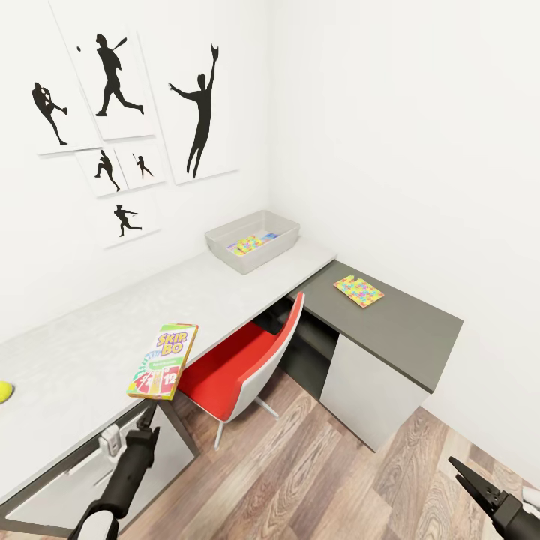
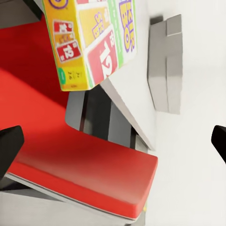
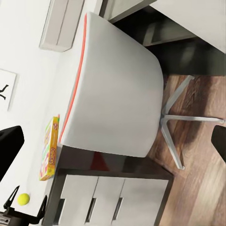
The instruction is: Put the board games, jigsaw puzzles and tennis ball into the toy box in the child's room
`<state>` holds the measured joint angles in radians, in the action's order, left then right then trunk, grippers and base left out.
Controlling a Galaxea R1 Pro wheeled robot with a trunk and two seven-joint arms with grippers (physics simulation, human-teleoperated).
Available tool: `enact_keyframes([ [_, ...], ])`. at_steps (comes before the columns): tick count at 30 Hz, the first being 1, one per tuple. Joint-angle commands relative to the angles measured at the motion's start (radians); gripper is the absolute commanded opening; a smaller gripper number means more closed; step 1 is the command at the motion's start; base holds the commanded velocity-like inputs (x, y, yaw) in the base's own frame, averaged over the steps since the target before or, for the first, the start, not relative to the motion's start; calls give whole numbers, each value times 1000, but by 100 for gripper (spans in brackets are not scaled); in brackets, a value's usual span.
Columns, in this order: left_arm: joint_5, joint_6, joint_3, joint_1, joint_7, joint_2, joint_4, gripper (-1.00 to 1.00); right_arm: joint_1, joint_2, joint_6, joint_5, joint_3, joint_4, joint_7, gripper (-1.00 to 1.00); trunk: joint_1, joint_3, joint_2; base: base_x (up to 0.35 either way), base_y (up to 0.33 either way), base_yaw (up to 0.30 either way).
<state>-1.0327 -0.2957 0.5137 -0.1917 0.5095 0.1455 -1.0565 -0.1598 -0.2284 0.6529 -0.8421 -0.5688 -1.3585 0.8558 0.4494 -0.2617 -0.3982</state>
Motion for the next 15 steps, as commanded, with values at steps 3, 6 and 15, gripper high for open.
enact_keyframes([
  [3,-7,-10,3,-1,-7,1,6,100,0,0,7,-6,0,0,-3,100,1,-2,-2,0,0,0],
  [6,-8,-11,2,-1,-11,0,8,100,0,0,7,-6,0,1,-4,100,1,-2,-2,0,0,0],
  [15,-10,-17,2,-2,-12,-39,10,100,0,0,7,-4,0,0,-4,100,1,-2,-2,0,0,0],
])
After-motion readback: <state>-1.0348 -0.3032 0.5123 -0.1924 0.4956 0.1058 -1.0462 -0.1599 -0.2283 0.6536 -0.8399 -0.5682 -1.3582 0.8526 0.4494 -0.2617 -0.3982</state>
